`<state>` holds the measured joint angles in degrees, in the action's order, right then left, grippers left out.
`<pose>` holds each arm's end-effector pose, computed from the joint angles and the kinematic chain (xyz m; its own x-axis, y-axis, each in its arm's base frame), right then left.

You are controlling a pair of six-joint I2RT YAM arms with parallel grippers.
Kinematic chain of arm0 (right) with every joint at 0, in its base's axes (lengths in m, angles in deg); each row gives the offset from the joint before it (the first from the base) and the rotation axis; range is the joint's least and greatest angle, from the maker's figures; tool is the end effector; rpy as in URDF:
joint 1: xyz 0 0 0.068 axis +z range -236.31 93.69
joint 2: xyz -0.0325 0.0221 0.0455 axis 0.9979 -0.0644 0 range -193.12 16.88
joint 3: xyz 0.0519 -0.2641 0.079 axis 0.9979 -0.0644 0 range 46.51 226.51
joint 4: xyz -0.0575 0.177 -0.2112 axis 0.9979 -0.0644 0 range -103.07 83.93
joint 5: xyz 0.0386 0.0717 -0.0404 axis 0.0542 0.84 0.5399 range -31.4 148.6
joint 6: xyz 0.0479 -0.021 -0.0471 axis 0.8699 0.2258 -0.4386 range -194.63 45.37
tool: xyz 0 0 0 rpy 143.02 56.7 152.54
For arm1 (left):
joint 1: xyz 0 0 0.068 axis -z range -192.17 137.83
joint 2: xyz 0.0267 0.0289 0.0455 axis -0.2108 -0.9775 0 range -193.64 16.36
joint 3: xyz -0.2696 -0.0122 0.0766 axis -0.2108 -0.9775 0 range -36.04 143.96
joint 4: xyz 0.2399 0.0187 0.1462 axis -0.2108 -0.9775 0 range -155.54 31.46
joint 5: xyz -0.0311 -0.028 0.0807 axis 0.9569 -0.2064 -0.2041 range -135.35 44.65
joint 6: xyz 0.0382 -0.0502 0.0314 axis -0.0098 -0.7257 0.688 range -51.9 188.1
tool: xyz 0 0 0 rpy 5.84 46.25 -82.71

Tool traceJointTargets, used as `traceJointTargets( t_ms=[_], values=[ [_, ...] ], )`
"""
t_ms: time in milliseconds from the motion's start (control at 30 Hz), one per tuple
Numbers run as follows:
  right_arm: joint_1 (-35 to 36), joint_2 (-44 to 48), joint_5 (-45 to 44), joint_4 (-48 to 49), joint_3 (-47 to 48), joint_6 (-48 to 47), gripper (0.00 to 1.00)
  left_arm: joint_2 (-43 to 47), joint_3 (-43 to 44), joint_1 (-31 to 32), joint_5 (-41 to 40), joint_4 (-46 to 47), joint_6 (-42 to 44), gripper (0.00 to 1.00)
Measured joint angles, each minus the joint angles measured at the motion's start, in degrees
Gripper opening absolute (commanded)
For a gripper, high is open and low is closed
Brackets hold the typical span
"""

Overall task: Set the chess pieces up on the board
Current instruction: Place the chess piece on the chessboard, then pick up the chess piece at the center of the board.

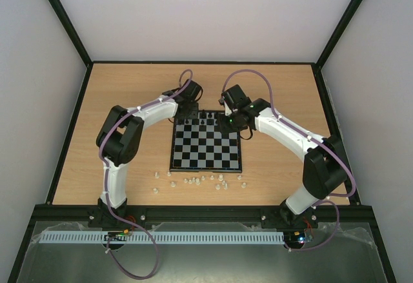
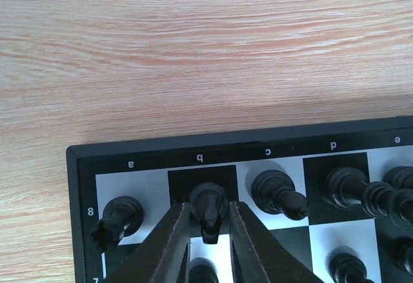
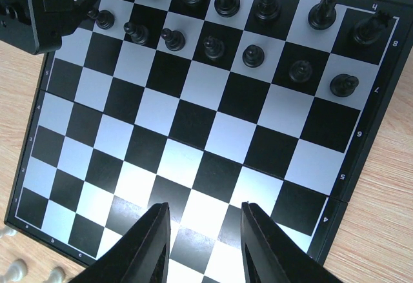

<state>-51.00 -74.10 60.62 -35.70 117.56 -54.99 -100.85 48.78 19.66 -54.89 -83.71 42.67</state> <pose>0.3096 0.2217 0.2510 -0.7854 -0.1446 -0.6018 -0.3528 0.9035 0.2434 0.4057 -0.2405 0.1529 -0.8385 0.0220 -0.5445 0.0935 0.9902 -0.1040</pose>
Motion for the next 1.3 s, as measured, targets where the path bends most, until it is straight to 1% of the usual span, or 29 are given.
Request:
traceJointTargets(
  t_ms=[133, 233, 300, 400, 433, 533, 633, 667, 700, 733, 833, 1000, 1200, 1300],
  values=[
    [0.1, -0.4, -0.1, 0.0, 0.0, 0.0, 0.31, 0.0, 0.0, 0.0, 0.0, 0.0, 0.0, 0.24],
    [0.1, -0.4, -0.1, 0.0, 0.0, 0.0, 0.31, 0.1, 0.0, 0.0, 0.0, 0.0, -0.2, 0.29],
    [0.2, -0.4, -0.2, 0.0, 0.0, 0.0, 0.34, 0.8, -0.5, 0.0, -0.2, 0.0, -0.4, 0.34],
    [0.3, -0.4, -0.4, 0.0, 0.0, 0.2, 0.42, 4.0, -2.4, 0.0, -0.8, -0.1, -0.9, 0.46],
    [0.4, -0.4, -0.5, 0.0, 0.0, 0.2, 0.45, 6.0, -3.7, 0.2, -1.0, 0.0, -1.2, 0.51],
    [1.0, -0.4, -1.1, 0.0, -0.1, 0.3, 0.50, 13.5, -7.7, 0.8, -1.6, 0.2, -1.9, 0.67],
    [2.8, -0.3, -1.6, -0.1, -0.9, 0.9, 0.51, 22.4, -13.0, 1.6, -1.9, 1.3, -2.8, 0.80],
    [3.7, 0.1, -1.8, 0.0, -1.9, 1.3, 0.51, 25.2, -14.9, 2.0, -1.9, 1.9, -3.0, 0.87],
    [4.6, 0.5, -2.0, -0.2, -2.9, 1.6, 0.50, 27.7, -16.8, 2.4, -1.7, 2.3, -3.3, 0.97],
    [5.6, 1.0, -2.3, -0.2, -4.1, 2.1, 0.49, 30.1, -18.8, 2.8, -1.4, 2.8, -3.7, 0.99],
    [9.3, 3.3, -3.4, -0.9, -8.0, 4.3, 0.48, 35.5, -24.2, 4.1, -0.8, 3.1, -4.7, 0.99],
    [17.4, 6.2, -5.6, -2.8, -12.2, 9.3, 0.40, 40.9, -30.3, 5.8, 0.0, 2.9, -6.1, 0.99],
    [24.3, 6.5, -7.9, -4.6, -14.2, 15.6, 0.40, 43.8, -32.5, 6.1, 1.2, 3.0, -7.0, 1.00],
    [26.4, 5.7, -9.3, -5.5, -14.3, 18.2, 0.39, 44.2, -32.5, 6.2, 1.6, 3.4, -7.1, 1.00]
  ],
)
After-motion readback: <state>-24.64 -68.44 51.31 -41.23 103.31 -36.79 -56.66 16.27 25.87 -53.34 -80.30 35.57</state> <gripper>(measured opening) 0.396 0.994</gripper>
